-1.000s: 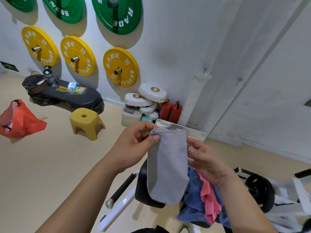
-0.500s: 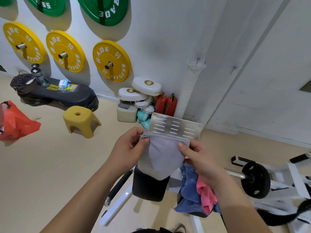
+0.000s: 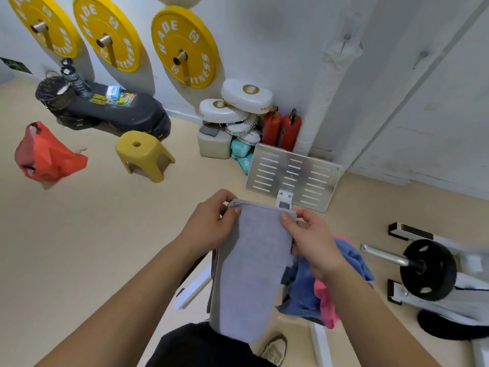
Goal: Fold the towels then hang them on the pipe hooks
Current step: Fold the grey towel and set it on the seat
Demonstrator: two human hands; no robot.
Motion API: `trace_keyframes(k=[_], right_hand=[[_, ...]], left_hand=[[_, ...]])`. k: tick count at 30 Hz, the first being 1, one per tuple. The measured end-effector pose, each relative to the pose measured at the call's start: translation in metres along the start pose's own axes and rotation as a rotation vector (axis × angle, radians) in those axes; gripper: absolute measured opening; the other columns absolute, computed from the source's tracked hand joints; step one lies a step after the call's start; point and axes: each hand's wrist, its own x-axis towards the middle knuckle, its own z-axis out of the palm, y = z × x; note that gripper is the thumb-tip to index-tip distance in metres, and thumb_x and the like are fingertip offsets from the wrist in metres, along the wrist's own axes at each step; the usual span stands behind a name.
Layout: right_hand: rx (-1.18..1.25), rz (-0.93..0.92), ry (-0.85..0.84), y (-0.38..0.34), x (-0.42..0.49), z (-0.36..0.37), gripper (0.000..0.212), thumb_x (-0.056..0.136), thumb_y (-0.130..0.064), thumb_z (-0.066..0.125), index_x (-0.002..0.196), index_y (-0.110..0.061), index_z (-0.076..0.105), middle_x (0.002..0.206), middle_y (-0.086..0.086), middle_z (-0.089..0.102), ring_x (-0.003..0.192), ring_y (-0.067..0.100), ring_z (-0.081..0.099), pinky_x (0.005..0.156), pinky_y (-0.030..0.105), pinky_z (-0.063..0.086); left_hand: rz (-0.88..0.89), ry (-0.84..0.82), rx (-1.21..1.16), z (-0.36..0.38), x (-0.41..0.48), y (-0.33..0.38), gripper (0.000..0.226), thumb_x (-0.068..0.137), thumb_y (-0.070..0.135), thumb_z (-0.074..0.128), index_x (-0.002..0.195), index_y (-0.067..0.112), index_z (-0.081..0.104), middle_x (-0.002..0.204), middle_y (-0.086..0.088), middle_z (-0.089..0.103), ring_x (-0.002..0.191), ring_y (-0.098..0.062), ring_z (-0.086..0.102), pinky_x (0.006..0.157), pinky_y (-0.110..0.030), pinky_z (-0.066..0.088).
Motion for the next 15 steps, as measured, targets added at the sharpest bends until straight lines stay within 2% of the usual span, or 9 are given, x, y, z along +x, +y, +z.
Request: trace_keyframes(k=[3, 4, 6, 8, 10, 12, 15], right_hand=[[-0.112, -0.009, 0.025, 0.001, 0.043, 0.001, 0.005, 0.096, -0.021, 0.07, 0.094, -0.017, 0.07, 0.09, 0.008, 0.075, 0.083, 0.022, 0.067, 0.079, 0.045, 0.06], [-0.171, -0.006, 0.029, 0.003, 0.058, 0.001, 0.004, 0.095, -0.019, 0.071, 0.092, -0.018, 0.07, 0.086, 0.009, 0.072, 0.08, 0.022, 0.063, 0.078, 0.043, 0.058], [-0.317, 0.035, 0.06, 0.007, 0.085, 0.003, 0.006, 0.095, -0.02, 0.071, 0.09, -0.022, 0.069, 0.075, 0.004, 0.063, 0.07, 0.02, 0.054, 0.067, 0.032, 0.049], [-0.422, 0.076, 0.109, 0.011, 0.105, 0.005, 0.003, 0.095, -0.023, 0.071, 0.094, -0.023, 0.069, 0.069, -0.001, 0.059, 0.059, 0.019, 0.052, 0.057, 0.027, 0.045], [-0.394, 0.099, 0.148, 0.015, 0.123, 0.007, 0.003, 0.096, -0.022, 0.07, 0.097, -0.02, 0.069, 0.066, 0.0, 0.06, 0.049, 0.019, 0.047, 0.048, 0.026, 0.042], [-0.329, 0.12, 0.194, 0.013, 0.135, 0.011, 0.002, 0.097, -0.024, 0.068, 0.098, -0.023, 0.069, 0.068, 0.008, 0.062, 0.048, 0.02, 0.046, 0.043, 0.025, 0.041], [-0.253, 0.142, 0.238, 0.009, 0.145, 0.016, 0.01, 0.097, -0.025, 0.067, 0.106, -0.025, 0.071, 0.072, 0.011, 0.067, 0.052, 0.019, 0.054, 0.045, 0.026, 0.047]], left_hand=[[-0.053, -0.028, 0.026, 0.01, 0.046, -0.017, 0.007, 0.1, 0.033, 0.052, 0.1, 0.03, 0.058, 0.088, 0.0, 0.072, 0.086, -0.022, 0.067, 0.075, -0.043, 0.055], [-0.064, -0.042, 0.034, 0.013, 0.062, -0.023, 0.006, 0.1, 0.031, 0.053, 0.099, 0.028, 0.058, 0.088, -0.001, 0.071, 0.085, -0.023, 0.066, 0.074, -0.042, 0.054], [-0.061, -0.087, 0.084, 0.017, 0.093, -0.036, 0.006, 0.098, 0.025, 0.055, 0.096, 0.026, 0.06, 0.088, -0.001, 0.071, 0.085, -0.024, 0.065, 0.073, -0.038, 0.052], [-0.045, -0.133, 0.16, 0.02, 0.12, -0.047, 0.01, 0.095, 0.022, 0.058, 0.092, 0.028, 0.064, 0.092, 0.004, 0.071, 0.087, -0.021, 0.064, 0.075, -0.036, 0.052], [-0.045, -0.149, 0.198, 0.022, 0.143, -0.053, 0.012, 0.094, 0.02, 0.058, 0.092, 0.028, 0.067, 0.096, 0.004, 0.071, 0.091, -0.021, 0.064, 0.078, -0.037, 0.054], [-0.057, -0.144, 0.172, 0.025, 0.164, -0.055, 0.013, 0.094, 0.018, 0.058, 0.093, 0.025, 0.069, 0.096, 0.001, 0.072, 0.091, -0.023, 0.065, 0.079, -0.039, 0.056], [-0.085, -0.137, 0.112, 0.027, 0.183, -0.056, 0.012, 0.095, 0.015, 0.058, 0.096, 0.018, 0.069, 0.095, 0.001, 0.072, 0.09, -0.023, 0.066, 0.08, -0.036, 0.054]])
